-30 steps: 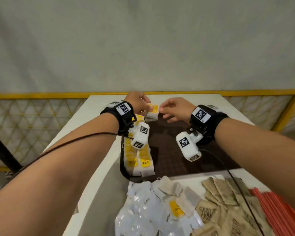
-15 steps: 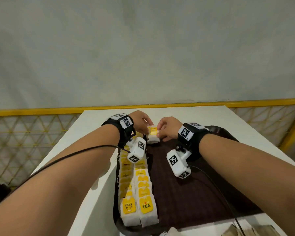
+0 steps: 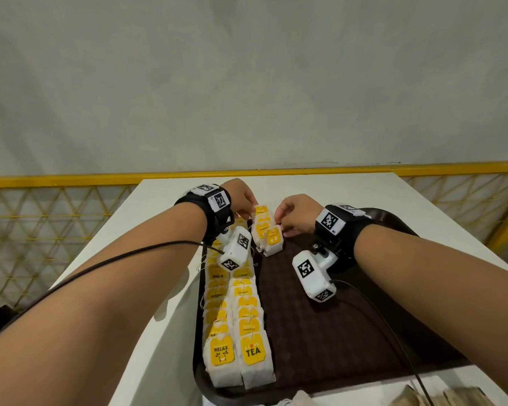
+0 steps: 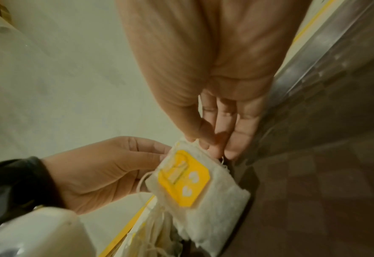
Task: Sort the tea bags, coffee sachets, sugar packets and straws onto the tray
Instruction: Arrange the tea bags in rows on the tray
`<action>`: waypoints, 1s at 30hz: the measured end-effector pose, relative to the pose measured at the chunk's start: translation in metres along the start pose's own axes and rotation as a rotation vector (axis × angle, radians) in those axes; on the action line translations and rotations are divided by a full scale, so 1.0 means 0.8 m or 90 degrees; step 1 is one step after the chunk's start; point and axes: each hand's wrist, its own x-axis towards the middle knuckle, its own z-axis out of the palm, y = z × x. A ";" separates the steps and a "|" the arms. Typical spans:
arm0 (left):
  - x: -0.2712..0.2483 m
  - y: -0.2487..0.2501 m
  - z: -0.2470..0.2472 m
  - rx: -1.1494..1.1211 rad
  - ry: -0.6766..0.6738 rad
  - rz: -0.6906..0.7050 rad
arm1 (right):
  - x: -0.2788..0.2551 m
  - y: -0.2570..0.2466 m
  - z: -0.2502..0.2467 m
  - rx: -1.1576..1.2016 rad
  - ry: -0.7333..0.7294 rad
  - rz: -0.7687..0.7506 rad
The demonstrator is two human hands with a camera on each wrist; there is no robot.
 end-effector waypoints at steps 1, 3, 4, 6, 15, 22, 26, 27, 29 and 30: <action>0.000 0.000 -0.001 -0.002 -0.002 -0.006 | 0.002 0.001 0.002 0.013 0.013 0.004; -0.002 0.000 -0.003 -0.002 -0.005 -0.014 | 0.004 0.002 0.008 0.022 0.020 0.003; -0.003 0.001 -0.002 -0.003 -0.006 -0.014 | 0.006 0.003 0.011 0.019 0.022 0.001; -0.004 0.002 0.000 -0.002 -0.005 -0.015 | 0.007 0.003 0.016 0.015 0.030 -0.002; -0.009 0.005 -0.004 -0.002 0.016 -0.050 | 0.000 0.003 0.018 0.022 -0.026 -0.017; -0.018 0.005 -0.001 0.021 0.015 -0.044 | 0.014 -0.001 0.028 -0.012 0.065 -0.026; -0.018 -0.001 -0.003 -0.008 0.016 -0.038 | 0.018 -0.007 0.031 -0.047 0.065 -0.042; -0.018 -0.002 -0.004 -0.015 0.022 -0.036 | 0.019 -0.007 0.031 -0.046 0.073 -0.044; -0.016 -0.005 -0.005 -0.036 0.033 -0.037 | 0.019 -0.005 0.030 -0.015 0.086 -0.042; -0.016 -0.006 -0.006 -0.047 0.031 -0.040 | 0.019 -0.004 0.030 0.008 0.087 -0.038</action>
